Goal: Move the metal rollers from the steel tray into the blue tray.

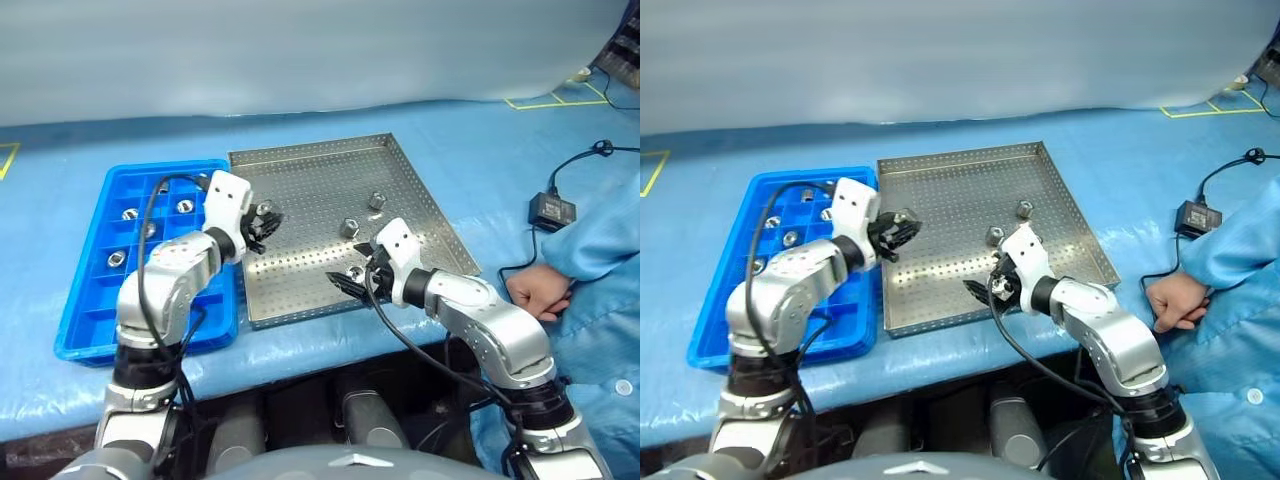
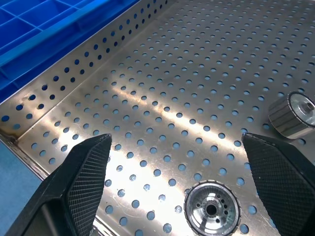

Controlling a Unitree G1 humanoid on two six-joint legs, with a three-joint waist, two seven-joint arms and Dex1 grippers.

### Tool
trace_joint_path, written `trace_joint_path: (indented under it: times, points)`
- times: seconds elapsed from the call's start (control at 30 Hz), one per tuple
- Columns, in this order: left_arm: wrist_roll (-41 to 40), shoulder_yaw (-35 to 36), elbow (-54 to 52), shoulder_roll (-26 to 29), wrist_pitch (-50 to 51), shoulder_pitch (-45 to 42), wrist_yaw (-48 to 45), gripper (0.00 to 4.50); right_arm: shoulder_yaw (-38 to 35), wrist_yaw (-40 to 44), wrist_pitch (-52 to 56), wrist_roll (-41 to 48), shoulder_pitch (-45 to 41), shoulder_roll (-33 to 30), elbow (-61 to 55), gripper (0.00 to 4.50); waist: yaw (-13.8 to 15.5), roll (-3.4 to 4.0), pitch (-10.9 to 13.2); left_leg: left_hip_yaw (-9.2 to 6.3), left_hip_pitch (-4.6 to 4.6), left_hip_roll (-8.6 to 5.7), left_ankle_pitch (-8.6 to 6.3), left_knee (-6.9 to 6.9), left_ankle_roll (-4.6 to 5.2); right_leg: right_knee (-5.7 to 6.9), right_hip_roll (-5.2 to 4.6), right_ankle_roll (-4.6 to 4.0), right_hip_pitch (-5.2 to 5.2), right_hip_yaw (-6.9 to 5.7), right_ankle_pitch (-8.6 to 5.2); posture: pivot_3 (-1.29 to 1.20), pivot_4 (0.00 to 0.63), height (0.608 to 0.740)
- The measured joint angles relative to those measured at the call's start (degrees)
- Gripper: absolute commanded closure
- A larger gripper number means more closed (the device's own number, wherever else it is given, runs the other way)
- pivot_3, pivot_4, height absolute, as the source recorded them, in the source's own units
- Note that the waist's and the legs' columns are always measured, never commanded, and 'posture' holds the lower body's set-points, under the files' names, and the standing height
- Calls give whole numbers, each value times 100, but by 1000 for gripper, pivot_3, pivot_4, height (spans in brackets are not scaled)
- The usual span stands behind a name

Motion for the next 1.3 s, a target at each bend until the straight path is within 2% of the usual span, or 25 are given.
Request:
trace_joint_path:
  times: [0.2, 0.4, 0.6, 0.83, 1.03, 1.3]
  points:
    - [155, 787, -1477, 226, 895, 1246, 623, 2621, 244, 212, -134, -84, -252, 49, 314, 0, 298, -6, 3, -3, 0, -1, 0, 0, 0, -2, 0, -2, 2, -4, -2, 106, 150, 740]
    - [331, 1474, -2460, 253, 1624, 1887, 870, 2621, 552, 606, -344, -103, -452, 84, 556, 0, 637, -12, 5, -4, -4, -3, -1, 7, -1, -9, -6, -3, 4, -9, -2, 155, 150, 740]
    - [503, 1760, -2601, -18, 1918, 2558, 1063, 2621, 623, 668, -304, -97, -450, 128, 552, 0, 776, -12, 5, -9, -6, 0, -1, 7, -2, -10, -8, -5, 3, -19, -4, 162, 150, 740]
    - [706, 1851, -2426, -67, 1803, 2704, 1217, 2621, 642, 674, -280, -96, -446, 100, 503, 0, 797, -12, 5, -10, -7, 2, -3, 6, -5, -11, -15, -8, 0, -26, -5, 144, 150, 740]
    - [776, 1836, -2103, -137, 1507, 2643, 1327, 645, 641, 617, -250, -103, -436, 101, 414, 0, 785, -12, 5, -8, -8, 3, -4, -1, -6, -14, -15, -11, -2, -27, -7, 109, 150, 740]
    - [482, 1809, -2005, -405, 1150, 2013, 1060, 645, 540, 284, -132, -218, -324, 0, 229, 0, 764, -13, 5, -8, -10, 3, -4, 4, -6, -14, -19, -12, -1, -31, -7, 28, 150, 740]
